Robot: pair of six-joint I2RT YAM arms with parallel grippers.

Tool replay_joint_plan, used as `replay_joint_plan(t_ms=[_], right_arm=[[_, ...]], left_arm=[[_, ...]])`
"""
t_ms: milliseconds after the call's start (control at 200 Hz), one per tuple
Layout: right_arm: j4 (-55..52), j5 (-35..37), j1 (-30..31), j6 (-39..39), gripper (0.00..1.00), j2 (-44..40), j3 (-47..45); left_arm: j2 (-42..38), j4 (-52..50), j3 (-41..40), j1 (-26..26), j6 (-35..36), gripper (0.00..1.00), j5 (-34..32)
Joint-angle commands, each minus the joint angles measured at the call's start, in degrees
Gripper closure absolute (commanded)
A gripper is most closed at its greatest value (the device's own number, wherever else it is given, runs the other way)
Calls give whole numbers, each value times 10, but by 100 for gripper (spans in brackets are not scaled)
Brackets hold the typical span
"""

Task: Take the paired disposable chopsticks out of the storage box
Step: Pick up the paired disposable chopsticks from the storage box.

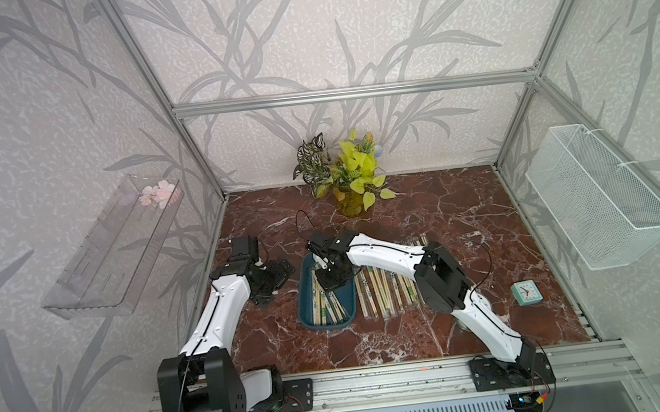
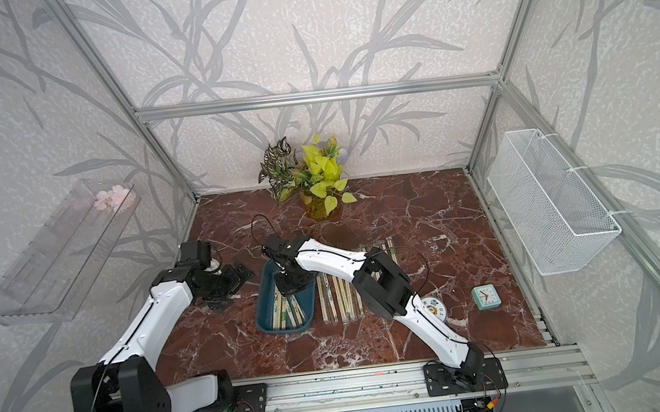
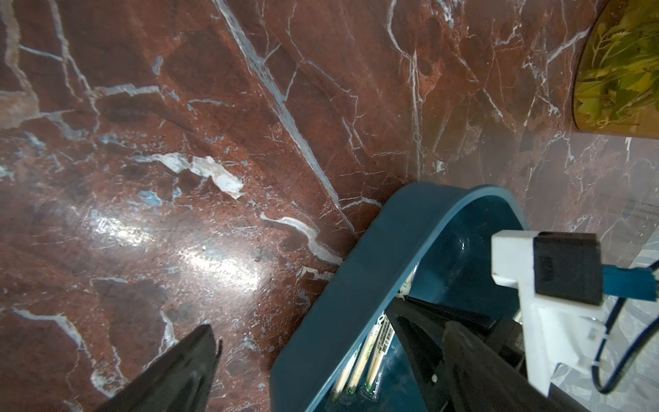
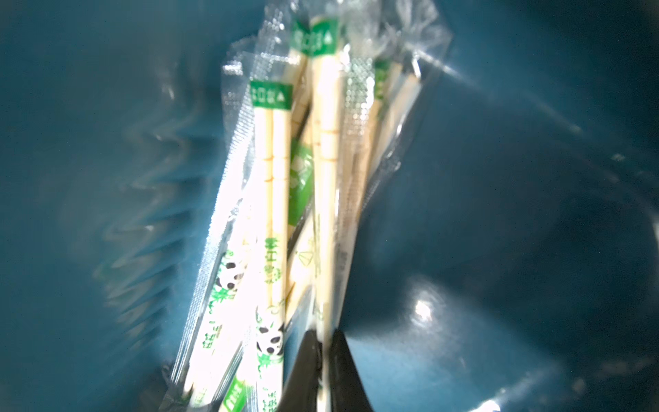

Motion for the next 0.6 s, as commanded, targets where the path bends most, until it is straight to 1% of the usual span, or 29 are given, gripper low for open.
replay_joint_plan(t_ms=[0, 115, 235, 275, 395, 595], right_arm=[[0, 7, -3, 10, 92, -38, -13], [8, 5, -5, 14, 95, -55, -25], [16, 0, -8, 19, 97, -64, -32], [17, -4, -9, 20, 100, -64, -32], [22, -9, -13, 24, 100, -72, -34], [32, -14, -20, 31, 100, -109, -38]], left_arm=[[-10, -7, 5, 4, 8, 0, 3], [-9, -5, 5, 4, 9, 0, 4], [-9, -5, 4, 3, 10, 0, 5], [-8, -4, 5, 4, 10, 0, 5], [-11, -5, 6, 3, 11, 0, 6], [-12, -4, 9, 4, 13, 0, 11]])
